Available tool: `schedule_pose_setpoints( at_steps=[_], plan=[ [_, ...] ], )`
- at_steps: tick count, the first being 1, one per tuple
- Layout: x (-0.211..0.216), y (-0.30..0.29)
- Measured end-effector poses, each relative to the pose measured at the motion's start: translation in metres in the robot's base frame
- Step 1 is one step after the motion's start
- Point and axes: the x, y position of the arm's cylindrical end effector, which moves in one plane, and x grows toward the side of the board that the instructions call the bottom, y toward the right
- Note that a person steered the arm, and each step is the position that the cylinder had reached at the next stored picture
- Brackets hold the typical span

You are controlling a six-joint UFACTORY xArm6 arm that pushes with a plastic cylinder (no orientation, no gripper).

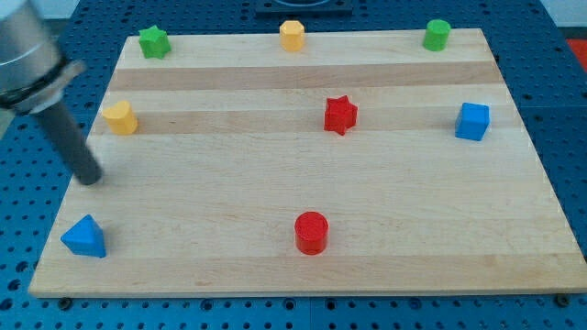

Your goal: Move blue triangle right a bit

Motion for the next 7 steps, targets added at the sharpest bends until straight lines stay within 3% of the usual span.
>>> schedule_pose_setpoints(
  at_steps=[2,3,7],
  plan=[
    [0.032,-0.008],
    [0.076,-0.008],
    [0.081,0.074]
  ],
)
